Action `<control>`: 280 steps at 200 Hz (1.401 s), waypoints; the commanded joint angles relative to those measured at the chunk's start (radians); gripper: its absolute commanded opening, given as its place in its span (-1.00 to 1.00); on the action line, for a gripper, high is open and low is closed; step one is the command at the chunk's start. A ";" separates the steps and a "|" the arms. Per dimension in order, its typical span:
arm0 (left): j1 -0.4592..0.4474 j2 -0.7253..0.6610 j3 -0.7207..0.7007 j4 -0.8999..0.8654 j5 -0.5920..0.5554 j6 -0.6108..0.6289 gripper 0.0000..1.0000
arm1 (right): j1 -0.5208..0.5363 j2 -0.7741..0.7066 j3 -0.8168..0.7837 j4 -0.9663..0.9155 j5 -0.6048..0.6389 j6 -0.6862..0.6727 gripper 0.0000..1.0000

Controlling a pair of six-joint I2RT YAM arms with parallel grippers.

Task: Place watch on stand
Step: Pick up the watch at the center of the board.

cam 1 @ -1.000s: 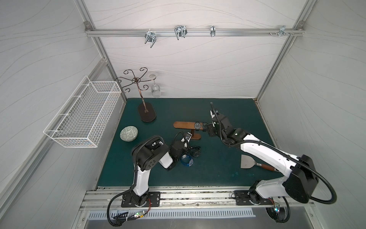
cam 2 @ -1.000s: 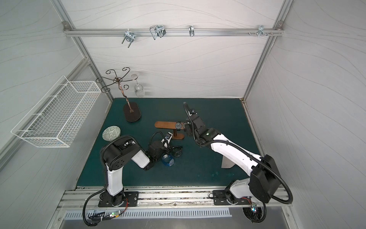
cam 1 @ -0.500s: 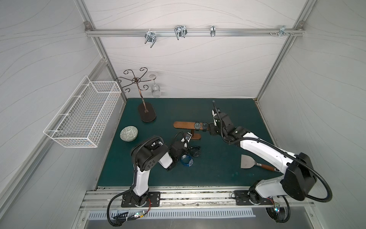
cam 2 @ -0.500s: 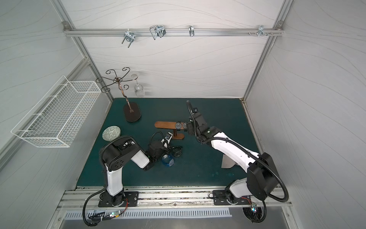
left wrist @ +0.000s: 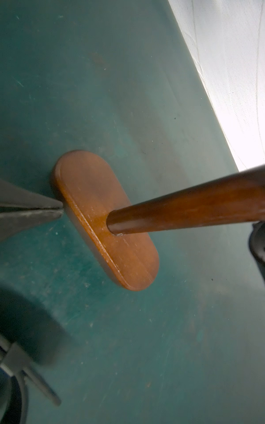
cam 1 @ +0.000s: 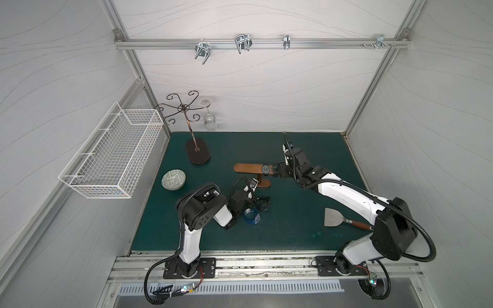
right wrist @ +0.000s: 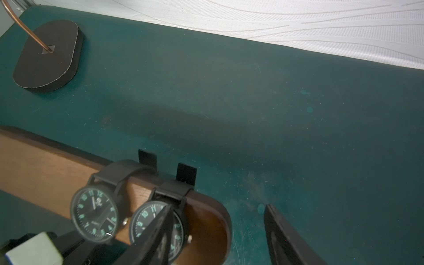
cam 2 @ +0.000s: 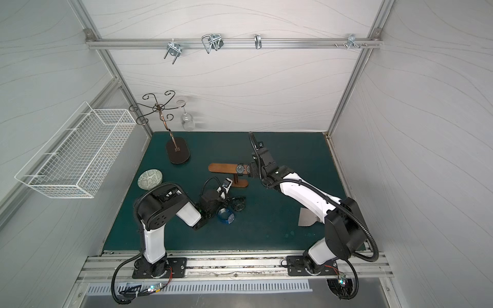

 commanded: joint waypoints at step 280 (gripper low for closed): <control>-0.004 -0.055 0.008 -0.014 -0.028 0.043 -0.85 | -0.004 -0.278 -0.263 0.092 -0.049 0.029 0.68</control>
